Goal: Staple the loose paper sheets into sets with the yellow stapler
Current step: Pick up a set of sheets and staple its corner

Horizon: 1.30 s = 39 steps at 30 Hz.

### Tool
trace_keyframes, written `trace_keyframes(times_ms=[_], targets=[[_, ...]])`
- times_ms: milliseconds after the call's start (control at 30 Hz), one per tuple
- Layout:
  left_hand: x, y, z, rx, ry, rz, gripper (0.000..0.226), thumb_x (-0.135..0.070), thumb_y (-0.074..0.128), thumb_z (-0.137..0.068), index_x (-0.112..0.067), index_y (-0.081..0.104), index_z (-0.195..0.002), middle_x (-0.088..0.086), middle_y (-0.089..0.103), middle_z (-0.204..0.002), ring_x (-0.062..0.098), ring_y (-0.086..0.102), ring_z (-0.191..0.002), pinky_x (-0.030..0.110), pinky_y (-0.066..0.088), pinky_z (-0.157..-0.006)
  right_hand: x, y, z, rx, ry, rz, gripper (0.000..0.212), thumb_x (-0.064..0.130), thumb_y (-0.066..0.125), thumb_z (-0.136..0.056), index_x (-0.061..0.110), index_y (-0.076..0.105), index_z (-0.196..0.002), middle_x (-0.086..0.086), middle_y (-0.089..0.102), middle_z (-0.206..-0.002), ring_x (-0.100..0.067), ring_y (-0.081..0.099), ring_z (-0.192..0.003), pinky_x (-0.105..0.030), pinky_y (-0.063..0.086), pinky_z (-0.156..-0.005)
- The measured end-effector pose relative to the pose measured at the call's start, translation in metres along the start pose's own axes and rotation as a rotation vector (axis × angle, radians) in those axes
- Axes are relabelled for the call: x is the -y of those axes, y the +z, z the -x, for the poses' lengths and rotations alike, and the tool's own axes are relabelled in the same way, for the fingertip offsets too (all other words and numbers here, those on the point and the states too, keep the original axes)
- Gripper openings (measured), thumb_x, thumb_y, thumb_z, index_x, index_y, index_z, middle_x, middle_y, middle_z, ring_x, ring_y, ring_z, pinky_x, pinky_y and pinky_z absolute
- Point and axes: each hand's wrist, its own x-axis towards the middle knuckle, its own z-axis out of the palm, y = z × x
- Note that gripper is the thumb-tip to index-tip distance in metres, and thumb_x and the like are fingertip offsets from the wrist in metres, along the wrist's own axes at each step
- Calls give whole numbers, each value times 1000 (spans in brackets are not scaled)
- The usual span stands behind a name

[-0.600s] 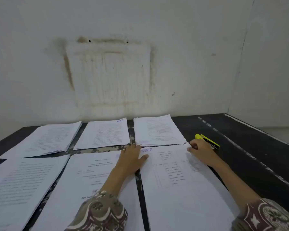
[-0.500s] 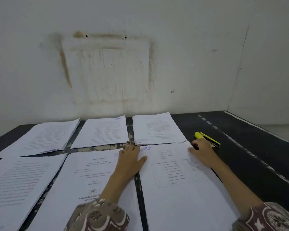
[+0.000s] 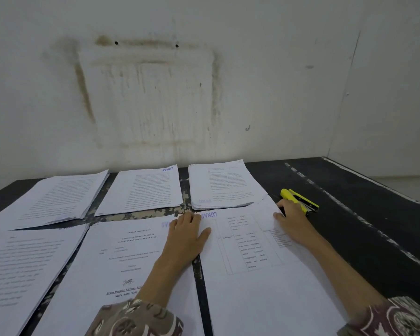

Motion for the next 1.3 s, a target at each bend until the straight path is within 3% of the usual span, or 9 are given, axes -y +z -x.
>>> trace_keyframes(times_ms=[100, 267, 467, 533, 633, 767, 900, 1033, 1300], targets=[[0, -1, 1, 2, 0, 15, 42, -39, 35, -96, -15, 41, -130, -2, 42, -131, 16, 36, -124, 29, 22, -107, 8, -2, 6, -11, -7, -121, 15, 5, 42, -93, 6, 52, -104, -8, 56, -101, -18, 51, -89, -22, 38, -63], [-2, -3, 3, -16, -9, 127, 43, -36, 41, -95, -15, 38, -131, -1, 42, -132, 16, 36, -125, 29, 21, -108, 9, -10, 11, -28, 0, -283, 20, -2, 42, -90, 8, 53, -103, -8, 63, -106, -20, 58, -96, -23, 42, -68], [-13, -11, 4, -85, -95, 658, 66, -30, 50, -92, -21, 13, -146, -4, 23, -151, 17, 21, -140, 42, 23, -116, 20, -28, 19, -167, -6, -602, 19, 0, 47, -92, 13, 52, -105, 10, 62, -87, -4, 59, -79, -21, 43, -60], [-21, -14, 5, -131, -169, 894, 59, -26, 54, -91, -25, 22, -141, -6, 42, -137, 13, 43, -126, 37, 41, -105, 21, -31, 20, -244, -28, -709, 22, 2, 50, -90, 14, 53, -108, 9, 63, -90, -6, 62, -81, -22, 46, -62], [-33, -23, 8, -94, -297, 1109, 26, -22, 52, -93, -16, 48, -118, -8, 63, -104, 7, 62, -93, 23, 53, -79, 21, -34, 21, -355, -54, -805, 26, 4, 53, -89, 18, 53, -111, 11, 64, -94, -9, 64, -86, -25, 48, -64], [-40, -24, 9, -77, -330, 1135, 23, -20, 51, -93, -5, 66, -102, 4, 72, -100, 18, 68, -88, 28, 56, -76, 21, -38, 22, -376, -70, -852, 25, 10, 53, -90, 23, 54, -112, 14, 64, -94, -8, 63, -85, -26, 49, -65], [-41, -26, 6, -213, -337, 1151, 18, -15, 51, -93, -8, 65, -103, 4, 69, -105, 19, 65, -95, 34, 54, -85, 18, -37, 20, -231, 57, -846, 15, 16, 50, -93, 17, 61, -103, 2, 63, -97, -15, 61, -87, -31, 49, -69], [-43, -34, 3, -331, -327, 1132, 18, -12, 50, -93, -8, 60, -107, 10, 64, -111, 25, 61, -101, 43, 50, -93, 24, -33, 22, -147, 79, -698, 19, 17, 44, -96, 15, 62, -91, 2, 64, -95, -14, 59, -90, -27, 45, -69], [-69, -77, -6, -477, -153, 1076, 29, -16, 45, -95, -6, 51, -122, 4, 61, -114, 18, 60, -102, 35, 53, -89, 53, -53, 39, -523, -268, -734, 15, 9, 41, -96, 12, 56, -94, 5, 63, -87, -3, 60, -76, -13, 49, -64]])
